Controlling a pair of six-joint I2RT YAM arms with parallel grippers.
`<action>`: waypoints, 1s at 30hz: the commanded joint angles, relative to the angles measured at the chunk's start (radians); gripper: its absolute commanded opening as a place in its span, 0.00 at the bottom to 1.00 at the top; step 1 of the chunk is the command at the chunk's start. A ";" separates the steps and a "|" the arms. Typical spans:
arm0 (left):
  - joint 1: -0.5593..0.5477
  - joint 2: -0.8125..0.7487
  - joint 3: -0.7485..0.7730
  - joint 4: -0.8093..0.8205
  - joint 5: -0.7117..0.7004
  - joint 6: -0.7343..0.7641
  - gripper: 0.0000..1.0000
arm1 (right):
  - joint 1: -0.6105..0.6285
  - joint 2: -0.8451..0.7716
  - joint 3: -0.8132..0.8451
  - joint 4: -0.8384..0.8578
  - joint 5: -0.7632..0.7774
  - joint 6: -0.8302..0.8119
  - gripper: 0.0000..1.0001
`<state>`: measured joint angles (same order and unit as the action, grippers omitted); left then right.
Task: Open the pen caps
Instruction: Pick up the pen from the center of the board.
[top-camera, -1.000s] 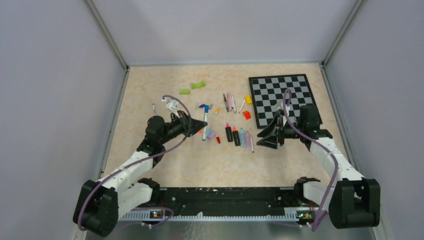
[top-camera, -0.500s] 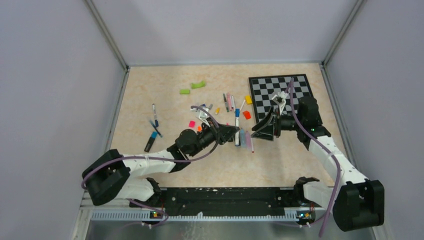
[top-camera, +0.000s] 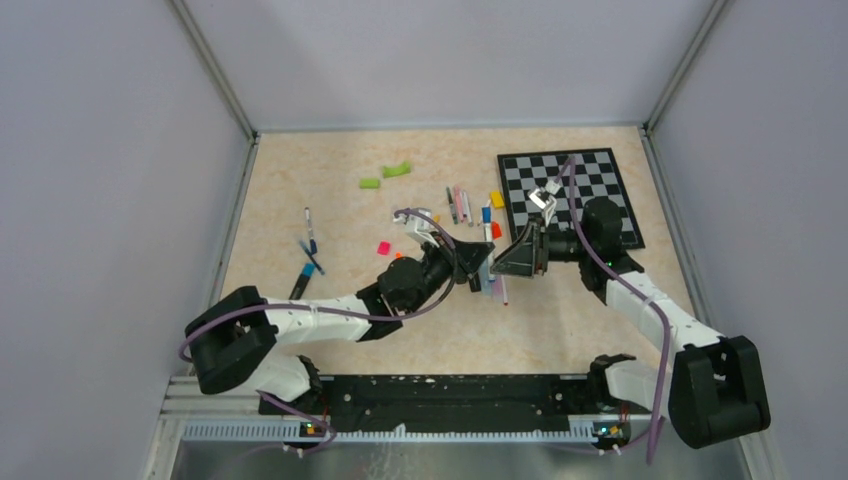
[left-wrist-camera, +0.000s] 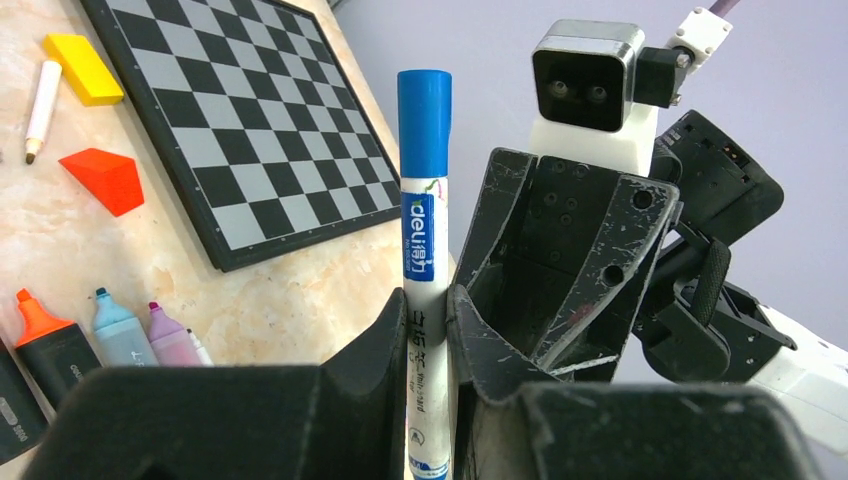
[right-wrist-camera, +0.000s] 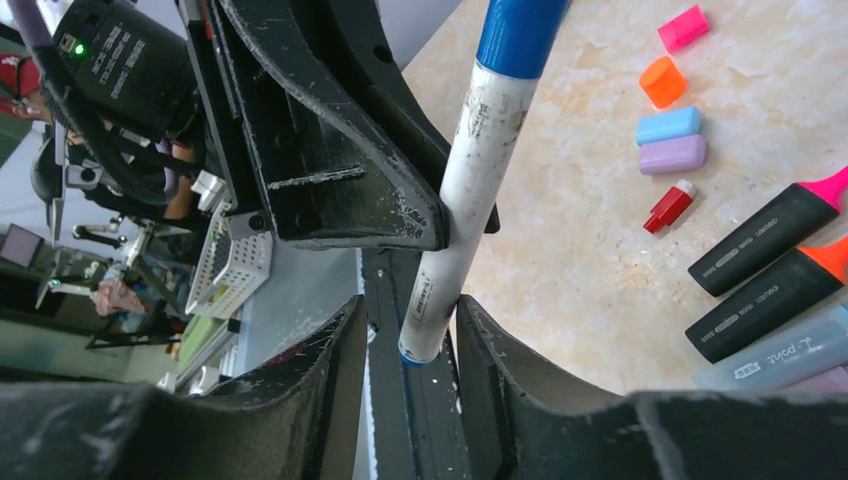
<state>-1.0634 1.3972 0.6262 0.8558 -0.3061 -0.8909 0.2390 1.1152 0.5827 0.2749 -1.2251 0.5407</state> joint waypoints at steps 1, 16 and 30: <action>-0.009 0.020 0.047 0.008 -0.028 -0.019 0.00 | 0.030 0.023 0.005 0.082 0.029 0.075 0.35; -0.024 0.042 0.061 0.062 0.006 0.043 0.00 | 0.044 0.072 -0.025 0.167 0.096 0.211 0.02; 0.105 -0.180 -0.117 0.154 0.282 0.192 0.99 | 0.019 0.010 -0.007 -0.095 -0.079 -0.232 0.00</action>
<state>-1.0500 1.2903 0.5404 0.9451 -0.2321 -0.7074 0.2653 1.1656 0.5556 0.2760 -1.2133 0.5144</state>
